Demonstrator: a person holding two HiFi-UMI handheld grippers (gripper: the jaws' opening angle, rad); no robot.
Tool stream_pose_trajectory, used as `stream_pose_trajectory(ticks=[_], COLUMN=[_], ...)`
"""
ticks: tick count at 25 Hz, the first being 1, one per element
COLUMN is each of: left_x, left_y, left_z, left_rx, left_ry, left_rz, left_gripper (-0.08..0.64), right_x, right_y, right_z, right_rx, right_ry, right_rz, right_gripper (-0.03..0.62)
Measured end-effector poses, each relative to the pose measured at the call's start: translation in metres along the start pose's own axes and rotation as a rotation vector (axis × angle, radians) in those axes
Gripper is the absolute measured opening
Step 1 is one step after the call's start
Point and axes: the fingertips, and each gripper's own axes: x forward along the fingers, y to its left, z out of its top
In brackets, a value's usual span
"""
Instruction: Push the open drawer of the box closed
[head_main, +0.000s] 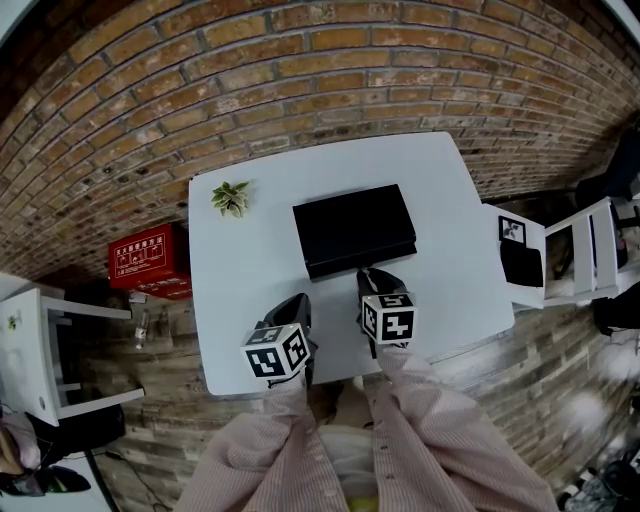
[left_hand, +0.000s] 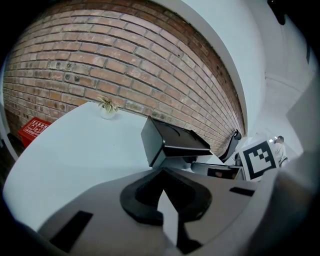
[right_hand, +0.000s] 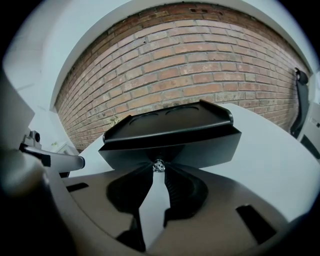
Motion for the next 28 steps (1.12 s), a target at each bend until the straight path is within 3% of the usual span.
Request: stream_pose_trajectory(ticks=[28], left_x=[0.015], left_y=[0.006], left_z=[0.01], left_rx=[-0.004], left_ry=[0.014], left_rz=[-0.005], left_gripper=[-0.005], right_x=[0.016], right_y=[-0.003], right_z=[0.015], right_rx=[0.016], right_ry=[-0.008], right_rz=[-0.003], right_gripper=[0.077])
